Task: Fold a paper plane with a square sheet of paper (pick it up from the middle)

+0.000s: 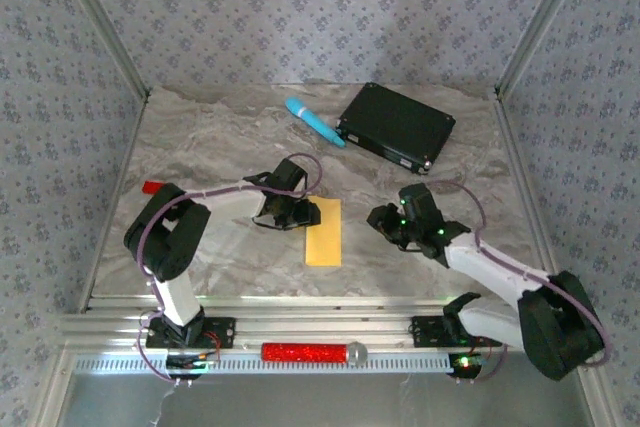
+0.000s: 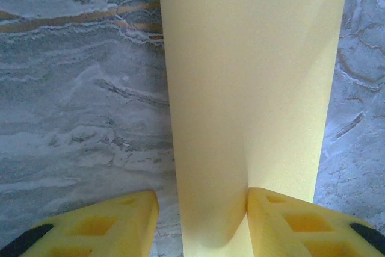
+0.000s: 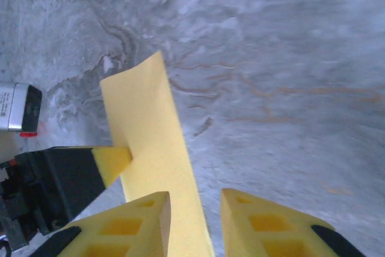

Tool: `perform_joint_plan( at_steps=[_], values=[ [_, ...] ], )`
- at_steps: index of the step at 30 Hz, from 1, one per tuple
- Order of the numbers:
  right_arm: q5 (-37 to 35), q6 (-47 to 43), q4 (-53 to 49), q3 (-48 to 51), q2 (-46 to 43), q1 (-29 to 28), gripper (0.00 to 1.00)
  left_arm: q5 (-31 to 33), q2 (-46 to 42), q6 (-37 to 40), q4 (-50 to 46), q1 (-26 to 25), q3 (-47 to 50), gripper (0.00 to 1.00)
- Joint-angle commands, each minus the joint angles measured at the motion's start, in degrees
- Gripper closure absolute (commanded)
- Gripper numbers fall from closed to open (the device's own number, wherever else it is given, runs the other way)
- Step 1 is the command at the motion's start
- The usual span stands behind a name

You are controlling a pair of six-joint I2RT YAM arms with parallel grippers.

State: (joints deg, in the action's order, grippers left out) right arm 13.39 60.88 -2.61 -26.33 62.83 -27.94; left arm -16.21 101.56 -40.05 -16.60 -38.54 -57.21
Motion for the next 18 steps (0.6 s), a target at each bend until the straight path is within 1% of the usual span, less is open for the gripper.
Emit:
perform_joint_plan(
  at_steps=[1,5,9,18],
  values=[
    [-2.13,1.34,-2.61,2.53,-5.31,1.69,0.70,4.79,2.77,1.20,-3.98,-0.17,0.35,0.55],
    [-2.69,1.51,-4.66,4.75,-10.17,3.26,0.70,4.72,3.87,2.14,-4.86,-0.05,-0.30,0.55],
    [-1.82,0.81,-4.23,5.82,-13.02,4.22,0.69,4.91,4.79,2.19,-5.03,-0.12,-0.79,0.54],
    [0.93,-1.30,-4.95,5.67,-11.79,4.57,0.69,4.70,7.34,3.00,-4.42,-0.04,-0.99,0.53]
  ],
)
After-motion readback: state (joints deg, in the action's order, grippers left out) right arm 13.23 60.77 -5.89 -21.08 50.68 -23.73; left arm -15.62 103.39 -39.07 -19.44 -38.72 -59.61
